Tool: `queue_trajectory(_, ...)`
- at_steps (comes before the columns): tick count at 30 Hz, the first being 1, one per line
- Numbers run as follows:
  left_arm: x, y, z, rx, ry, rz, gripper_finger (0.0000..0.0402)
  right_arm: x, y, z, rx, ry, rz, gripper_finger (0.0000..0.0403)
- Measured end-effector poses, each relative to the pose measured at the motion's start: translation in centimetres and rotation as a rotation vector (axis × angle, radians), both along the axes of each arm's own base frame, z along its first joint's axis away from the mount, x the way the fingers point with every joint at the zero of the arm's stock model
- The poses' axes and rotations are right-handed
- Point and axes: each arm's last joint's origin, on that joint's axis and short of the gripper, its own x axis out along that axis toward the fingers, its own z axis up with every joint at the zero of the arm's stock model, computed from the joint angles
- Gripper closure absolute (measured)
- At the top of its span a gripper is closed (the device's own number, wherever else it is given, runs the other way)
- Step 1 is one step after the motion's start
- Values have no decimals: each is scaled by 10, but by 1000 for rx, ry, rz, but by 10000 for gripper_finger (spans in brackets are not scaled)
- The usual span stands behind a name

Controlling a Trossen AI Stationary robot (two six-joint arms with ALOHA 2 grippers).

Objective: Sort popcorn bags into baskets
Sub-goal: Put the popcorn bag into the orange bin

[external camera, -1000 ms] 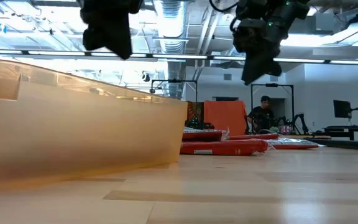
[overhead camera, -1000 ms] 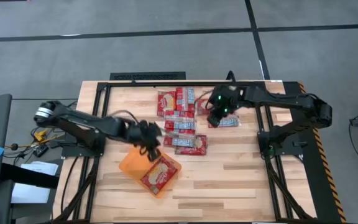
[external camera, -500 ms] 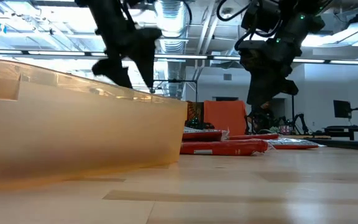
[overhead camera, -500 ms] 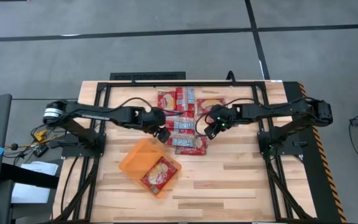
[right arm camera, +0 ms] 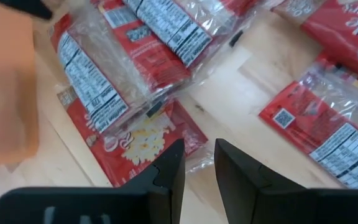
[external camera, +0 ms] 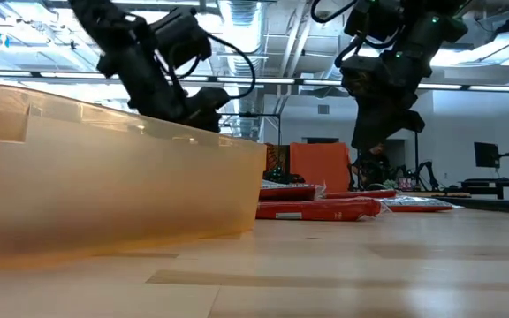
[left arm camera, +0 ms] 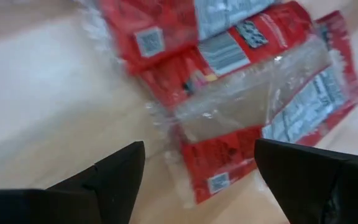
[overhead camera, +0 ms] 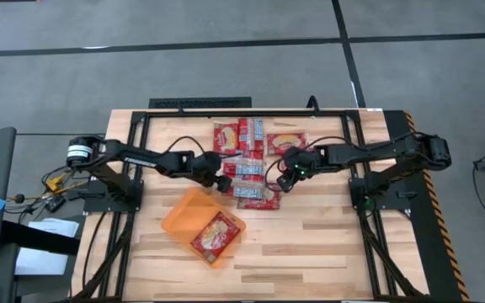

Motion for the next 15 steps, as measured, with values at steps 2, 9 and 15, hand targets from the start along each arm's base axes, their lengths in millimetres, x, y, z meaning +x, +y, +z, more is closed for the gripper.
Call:
queue_trajectory(2, -2, 0, -6, -26, -32, 5, 111, 0, -2, 0, -6, 1, -11, 290)
queue_trajectory(9, -9, 3, -15, -49, -21, 22, 111, 2, -6, -2, -39, 3, -17, 290)
queue_trajectory(15, -18, 12, -25, -123, -79, 39, 111, 12, -7, -15, -36, 15, -19, 290)
